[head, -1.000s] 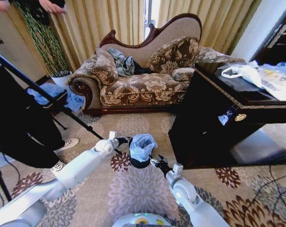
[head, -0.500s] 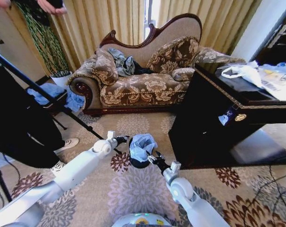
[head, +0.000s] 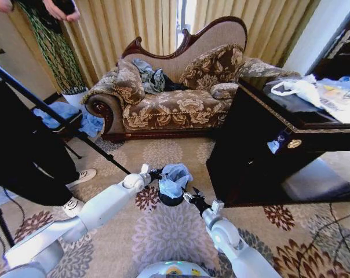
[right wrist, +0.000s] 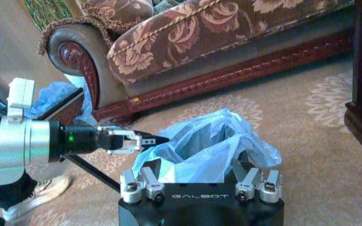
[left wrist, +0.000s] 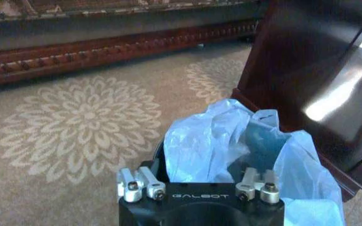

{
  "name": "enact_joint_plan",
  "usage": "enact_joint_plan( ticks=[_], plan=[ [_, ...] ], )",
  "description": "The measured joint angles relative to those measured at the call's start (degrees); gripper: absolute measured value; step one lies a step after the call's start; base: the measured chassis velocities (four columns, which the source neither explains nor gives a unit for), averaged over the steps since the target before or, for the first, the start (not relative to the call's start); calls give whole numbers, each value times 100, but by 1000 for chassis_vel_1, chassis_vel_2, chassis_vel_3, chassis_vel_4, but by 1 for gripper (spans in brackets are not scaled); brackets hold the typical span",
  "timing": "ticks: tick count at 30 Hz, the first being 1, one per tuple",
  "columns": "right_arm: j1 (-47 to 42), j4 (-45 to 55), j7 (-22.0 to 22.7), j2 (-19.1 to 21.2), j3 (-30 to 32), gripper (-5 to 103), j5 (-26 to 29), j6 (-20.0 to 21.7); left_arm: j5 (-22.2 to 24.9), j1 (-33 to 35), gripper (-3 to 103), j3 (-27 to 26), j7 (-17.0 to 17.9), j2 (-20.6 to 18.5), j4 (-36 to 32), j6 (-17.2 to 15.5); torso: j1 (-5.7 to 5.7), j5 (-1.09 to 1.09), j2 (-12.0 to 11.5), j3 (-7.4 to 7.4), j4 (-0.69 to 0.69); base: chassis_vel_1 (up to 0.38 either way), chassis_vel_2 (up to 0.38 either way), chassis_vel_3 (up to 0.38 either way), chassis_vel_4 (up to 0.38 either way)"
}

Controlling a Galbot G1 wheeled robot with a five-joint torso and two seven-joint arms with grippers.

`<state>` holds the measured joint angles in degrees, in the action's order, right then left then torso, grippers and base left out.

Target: Place a garbage bag over the trash bin.

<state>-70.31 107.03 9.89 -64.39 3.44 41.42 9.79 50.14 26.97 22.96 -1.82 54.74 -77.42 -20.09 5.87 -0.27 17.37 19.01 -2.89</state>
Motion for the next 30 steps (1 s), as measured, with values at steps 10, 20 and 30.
enact_joint_plan(
  ticks=[10,20,30],
  plan=[
    [-52,-28,-27,-10,37,74,-23,-24,-190,-219,80,144,-107,232,294,55,0,-1,0,0,0,0,0,0,0],
    [-118,-45,-53,-3,94,74,-64,-67,-335,-282,51,231,-106,270,423,51,0,0,0,0,0,0,0,0,0],
    [-114,-70,-67,-2,109,74,-71,-102,-398,-268,28,243,-138,249,495,52,0,-1,0,0,0,0,0,0,0]
  ],
)
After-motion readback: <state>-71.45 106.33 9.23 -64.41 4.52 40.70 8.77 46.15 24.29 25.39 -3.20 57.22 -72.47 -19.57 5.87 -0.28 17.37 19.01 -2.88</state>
